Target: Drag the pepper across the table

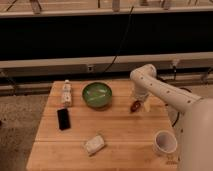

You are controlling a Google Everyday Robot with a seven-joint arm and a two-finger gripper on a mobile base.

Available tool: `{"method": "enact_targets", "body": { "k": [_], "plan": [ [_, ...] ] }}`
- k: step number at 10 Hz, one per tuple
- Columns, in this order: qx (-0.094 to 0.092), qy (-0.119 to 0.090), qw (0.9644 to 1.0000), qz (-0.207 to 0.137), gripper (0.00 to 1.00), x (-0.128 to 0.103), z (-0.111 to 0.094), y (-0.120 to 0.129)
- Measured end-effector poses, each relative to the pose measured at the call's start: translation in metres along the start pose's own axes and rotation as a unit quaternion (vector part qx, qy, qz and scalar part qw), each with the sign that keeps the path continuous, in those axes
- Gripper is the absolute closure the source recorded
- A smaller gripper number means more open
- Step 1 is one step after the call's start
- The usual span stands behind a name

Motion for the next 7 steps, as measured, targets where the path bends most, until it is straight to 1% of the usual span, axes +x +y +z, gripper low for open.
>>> {"method": "enact_targets", "body": {
  "k": [7],
  "plan": [
    [-0.004,-0.003,0.9999,-0.009,0.2,0.0013,0.0042,-0.0008]
  ]
}}
